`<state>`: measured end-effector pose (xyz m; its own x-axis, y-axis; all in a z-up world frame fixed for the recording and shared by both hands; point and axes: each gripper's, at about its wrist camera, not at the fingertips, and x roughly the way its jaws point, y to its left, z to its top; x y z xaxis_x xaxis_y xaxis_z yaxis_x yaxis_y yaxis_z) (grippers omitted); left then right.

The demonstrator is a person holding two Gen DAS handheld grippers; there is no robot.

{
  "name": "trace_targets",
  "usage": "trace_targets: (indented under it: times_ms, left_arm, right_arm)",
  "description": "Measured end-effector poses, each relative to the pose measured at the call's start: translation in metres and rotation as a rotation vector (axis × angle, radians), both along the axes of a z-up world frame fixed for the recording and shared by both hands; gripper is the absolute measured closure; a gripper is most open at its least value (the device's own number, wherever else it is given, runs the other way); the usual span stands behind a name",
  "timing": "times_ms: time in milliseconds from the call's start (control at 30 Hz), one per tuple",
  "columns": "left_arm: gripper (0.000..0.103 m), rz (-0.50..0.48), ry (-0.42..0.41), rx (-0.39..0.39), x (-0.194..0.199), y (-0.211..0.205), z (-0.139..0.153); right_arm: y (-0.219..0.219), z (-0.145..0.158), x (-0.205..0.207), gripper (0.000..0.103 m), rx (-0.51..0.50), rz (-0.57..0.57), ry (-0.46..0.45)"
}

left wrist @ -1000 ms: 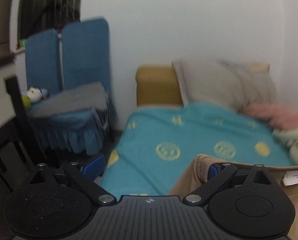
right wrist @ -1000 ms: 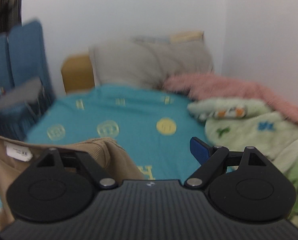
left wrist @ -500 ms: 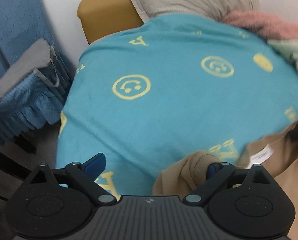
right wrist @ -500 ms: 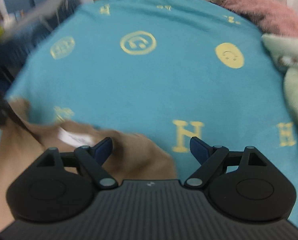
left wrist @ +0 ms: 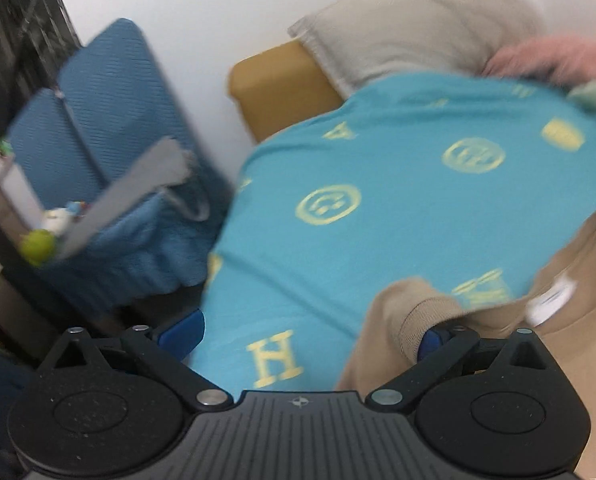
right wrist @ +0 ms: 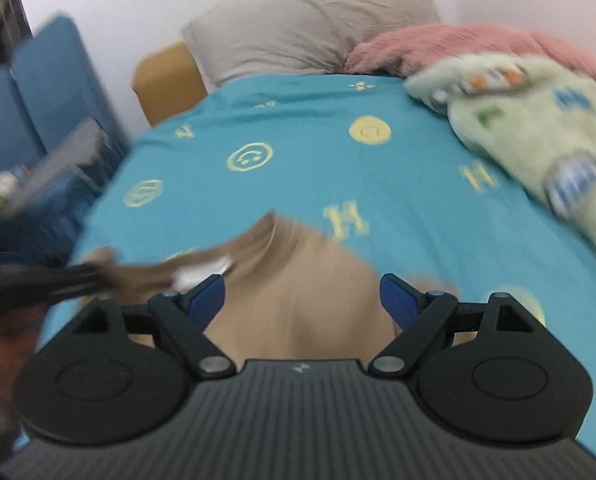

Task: Fold clothes
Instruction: 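Lower the tan shirt onto the bed with both grippers and release it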

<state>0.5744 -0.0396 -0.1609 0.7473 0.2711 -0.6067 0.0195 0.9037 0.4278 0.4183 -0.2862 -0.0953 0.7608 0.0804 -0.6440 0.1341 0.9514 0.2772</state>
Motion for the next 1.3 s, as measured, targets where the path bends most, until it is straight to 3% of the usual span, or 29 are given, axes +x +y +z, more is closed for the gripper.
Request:
trace_targets:
  times_ms: [133, 267, 367, 533, 600, 767, 867, 1000, 1167, 1300]
  left_arm:
    - [0.002, -0.01, 0.048, 0.086, 0.014, -0.027, -0.018]
    - [0.002, -0.067, 0.116, 0.075, 0.026, -0.051, -0.024]
    - [0.002, -0.126, 0.124, 0.019, 0.026, -0.061, -0.015]
    - [0.001, -0.229, 0.124, -0.01, 0.017, -0.068, 0.004]
    - [0.001, -0.255, 0.108, 0.058, 0.012, -0.072, 0.006]
    - [0.001, -0.333, 0.084, 0.52, -0.005, -0.096, -0.014]
    - [0.001, -0.382, 0.105, 0.61, -0.009, -0.104, -0.024]
    - [0.001, -0.41, 0.172, 0.514, -0.004, -0.116, -0.015]
    - [0.001, -0.382, 0.279, 0.307, 0.017, -0.117, 0.0]
    - [0.001, -0.366, 0.256, 0.14, 0.008, -0.106, 0.023]
  right_arm:
    - [-0.004, 0.008, -0.09, 0.017, 0.064, -0.016, 0.009]
    - [-0.004, 0.001, -0.143, 0.017, 0.13, -0.043, 0.033]
    - [0.0, -0.016, -0.152, 0.017, 0.112, -0.051, 0.046]
    - [0.001, -0.036, -0.146, 0.017, 0.124, -0.014, 0.085]
    - [-0.001, -0.036, -0.146, 0.017, 0.145, -0.012, 0.085]
    - [0.001, -0.028, -0.156, 0.017, 0.143, -0.005, 0.051]
    - [-0.003, -0.025, -0.16, 0.017, 0.159, -0.01, 0.042]
    - [-0.008, -0.025, -0.161, 0.017, 0.151, -0.024, 0.034]
    - [-0.014, -0.034, -0.153, 0.017, 0.162, -0.038, 0.049]
    - [-0.019, -0.04, -0.148, 0.017, 0.17, -0.039, 0.056]
